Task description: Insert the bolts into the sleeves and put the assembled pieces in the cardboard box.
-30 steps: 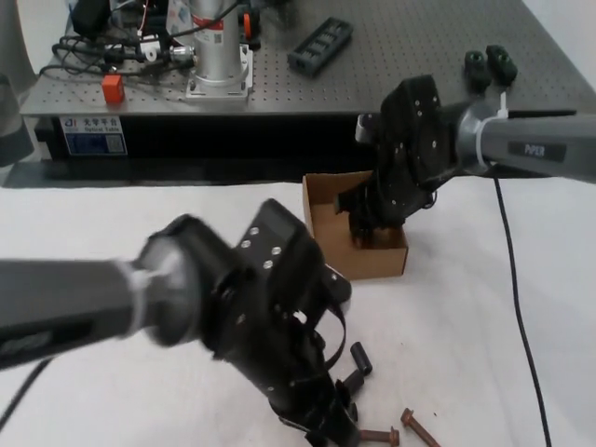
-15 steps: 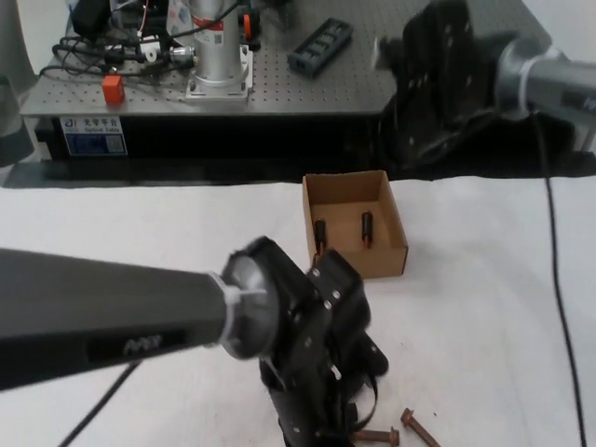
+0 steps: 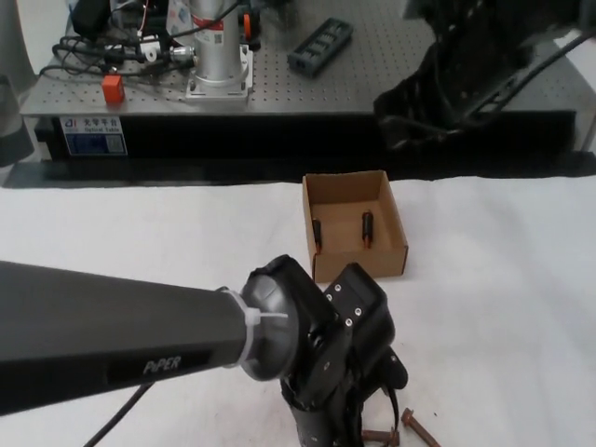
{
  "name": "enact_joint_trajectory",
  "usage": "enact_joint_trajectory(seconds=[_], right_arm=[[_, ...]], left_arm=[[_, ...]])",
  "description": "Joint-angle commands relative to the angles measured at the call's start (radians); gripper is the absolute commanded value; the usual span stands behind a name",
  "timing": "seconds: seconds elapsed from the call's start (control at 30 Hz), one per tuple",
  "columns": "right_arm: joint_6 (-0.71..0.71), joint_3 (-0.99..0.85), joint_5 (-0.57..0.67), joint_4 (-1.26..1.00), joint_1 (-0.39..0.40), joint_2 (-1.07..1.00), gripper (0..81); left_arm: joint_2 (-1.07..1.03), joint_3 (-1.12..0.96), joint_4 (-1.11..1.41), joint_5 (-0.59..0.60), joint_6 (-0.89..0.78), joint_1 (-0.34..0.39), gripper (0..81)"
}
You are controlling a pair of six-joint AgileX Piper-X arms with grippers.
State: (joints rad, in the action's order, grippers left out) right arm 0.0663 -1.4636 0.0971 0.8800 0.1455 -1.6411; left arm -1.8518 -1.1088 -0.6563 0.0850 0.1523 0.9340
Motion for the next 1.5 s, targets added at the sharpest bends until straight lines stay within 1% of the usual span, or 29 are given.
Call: enact_joint_trajectory(seconds=[0.0,0.07,0.13,0.27,0.4,0.5,0.53,0.77,1.03,1.07,1.13,1.27,1.3,1.33,1.47], right_arm=[[0.024,0.017,0.007,0.032,-0.003,0.026,33.0],[0.024,0.099,0.002,0.048,0.009,0.064,33.0],[0.017,0.181,0.002,0.046,0.028,0.082,33.0],[0.017,0.319,-0.009,-0.019,0.103,0.064,33.0],[0.017,0.354,-0.025,-0.074,0.186,-0.008,33.0],[0.017,0.353,-0.112,-0.128,0.237,-0.073,33.0],[0.017,0.353,-0.12,-0.142,0.247,-0.095,33.0],[0.013,0.351,-0.142,-0.177,0.26,-0.214,33.0],[0.013,0.351,-0.154,-0.201,0.26,-0.266,32.3],[0.013,0.351,-0.154,-0.197,0.26,-0.265,30.2],[0.018,0.351,-0.154,-0.182,0.26,-0.265,22.3],[0.045,0.351,-0.149,-0.145,0.26,-0.265,0.3],[0.055,0.351,-0.146,-0.141,0.256,-0.26,2.6],[0.058,0.353,-0.136,-0.141,0.252,-0.252,2.6],[0.059,0.374,0.047,-0.16,0.214,-0.153,2.6]], left_arm=[[0.036,0.0,0.026,-0.147,-0.094,0.0,0.6],[0.106,0.018,0.023,-0.19,-0.152,-0.014,0.6],[0.198,0.063,0.046,-0.195,-0.212,-0.036,0.6],[0.39,0.201,0.134,-0.195,-0.306,-0.068,0.6],[0.587,0.353,0.271,-0.198,-0.371,-0.073,0.6],[0.7,0.423,0.329,-0.198,-0.439,-0.073,0.6],[0.734,0.439,0.338,-0.198,-0.45,-0.073,0.6],[0.865,0.466,0.337,-0.213,-0.458,-0.073,0.6],[0.873,0.468,0.337,-0.213,-0.458,-0.073,0.6],[0.873,0.468,0.337,-0.213,-0.458,-0.073,0.6],[0.873,0.468,0.337,-0.213,-0.458,-0.073,0.6],[0.873,0.467,0.34,-0.209,-0.458,-0.073,0.6],[0.873,0.467,0.345,-0.204,-0.458,-0.073,0.6],[0.873,0.467,0.355,-0.188,-0.46,-0.073,0.6],[0.873,0.475,0.489,-0.078,-0.463,-0.073,0.6]])
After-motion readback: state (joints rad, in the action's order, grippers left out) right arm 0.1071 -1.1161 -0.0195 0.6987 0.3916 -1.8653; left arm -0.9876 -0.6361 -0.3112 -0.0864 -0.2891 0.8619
